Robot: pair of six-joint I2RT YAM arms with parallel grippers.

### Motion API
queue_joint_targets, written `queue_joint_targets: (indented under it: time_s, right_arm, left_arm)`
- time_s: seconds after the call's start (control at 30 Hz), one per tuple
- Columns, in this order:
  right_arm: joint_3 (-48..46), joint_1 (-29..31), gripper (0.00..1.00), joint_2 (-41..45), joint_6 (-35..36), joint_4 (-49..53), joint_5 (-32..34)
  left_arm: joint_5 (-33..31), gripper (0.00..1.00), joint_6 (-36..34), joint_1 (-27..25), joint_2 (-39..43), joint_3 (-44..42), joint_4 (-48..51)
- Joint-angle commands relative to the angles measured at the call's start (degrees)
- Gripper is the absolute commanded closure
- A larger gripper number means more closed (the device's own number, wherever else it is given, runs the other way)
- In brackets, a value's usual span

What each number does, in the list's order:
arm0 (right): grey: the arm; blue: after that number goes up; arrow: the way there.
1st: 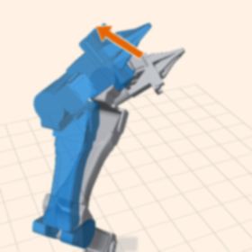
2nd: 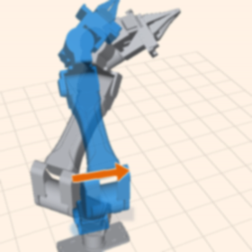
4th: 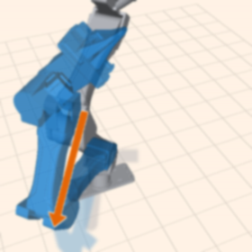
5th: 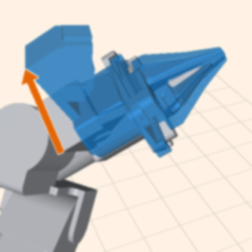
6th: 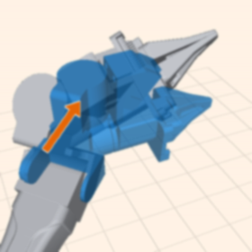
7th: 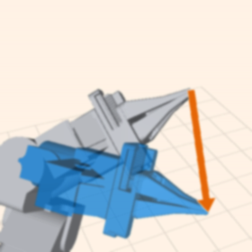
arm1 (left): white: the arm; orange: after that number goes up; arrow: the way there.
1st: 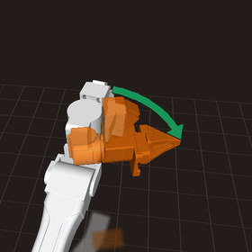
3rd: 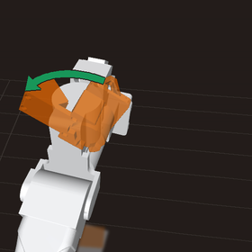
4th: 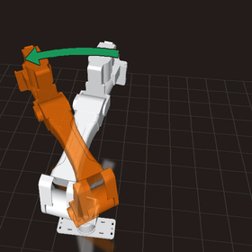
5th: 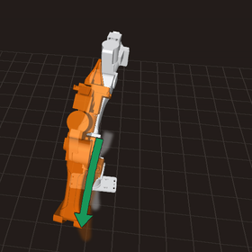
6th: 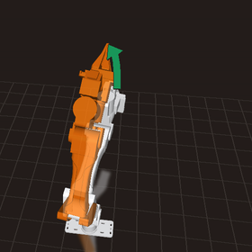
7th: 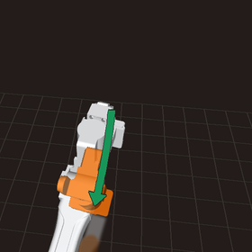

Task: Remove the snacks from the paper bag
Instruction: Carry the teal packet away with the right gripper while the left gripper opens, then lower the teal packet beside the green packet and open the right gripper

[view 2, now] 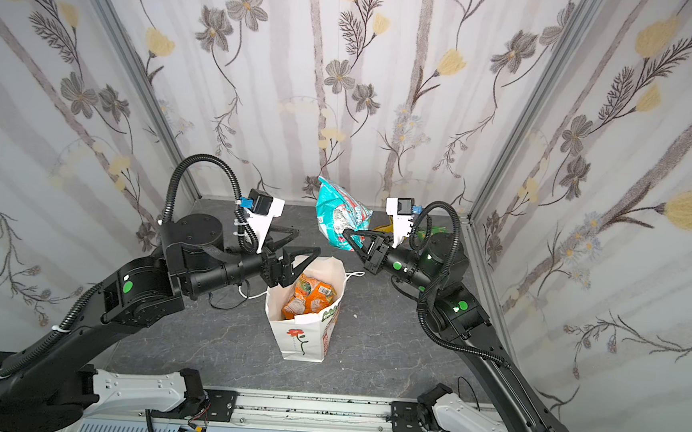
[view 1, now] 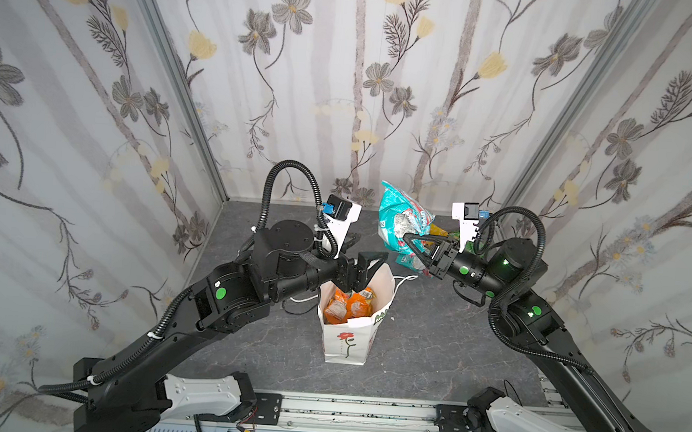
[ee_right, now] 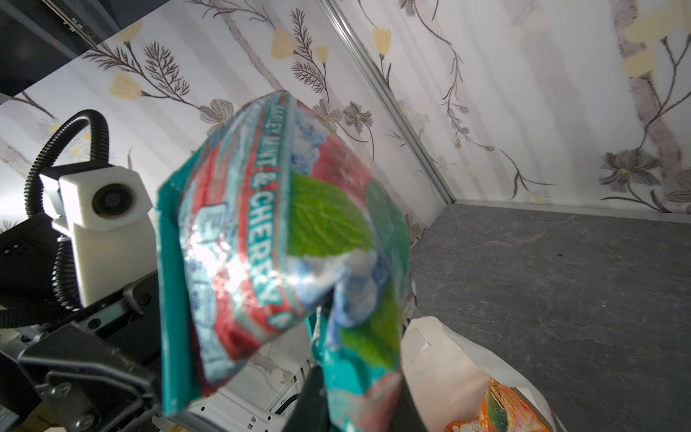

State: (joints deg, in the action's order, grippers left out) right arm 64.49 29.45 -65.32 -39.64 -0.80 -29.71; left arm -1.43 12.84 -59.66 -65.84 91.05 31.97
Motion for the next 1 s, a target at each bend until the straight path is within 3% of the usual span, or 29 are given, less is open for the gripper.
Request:
queue_joint_targets:
  time_s: [0.0, 0.2, 0.57, 0.97]
  right_arm:
    - [-1.2, -4.1, 1.0, 0.4, -1.9, -4.8, -2.4]
    - [-5.6, -13.1, 1.0, 1.0, -5.1, -8.2, -6.6]
    - [-12.3, -26.9, 1.0, -1.0, -10.4, -14.5, -10.3]
    - [-20.5, -44.1, 1.0, -7.7, -14.8, -21.6, -14.3]
  left_arm:
    - [2.4, 0.2, -2.8, -1.4, -0.8, 0.1, -0.6]
    - [3.6, 0.15, -5.7, -4.7, -3.6, 1.4, 1.6]
    - [-1.4, 0.0, -5.3, -7.6, -6.0, 1.2, 1.0]
    - [-2.4, 0.0, -5.6, -7.6, -5.3, -0.1, 0.3]
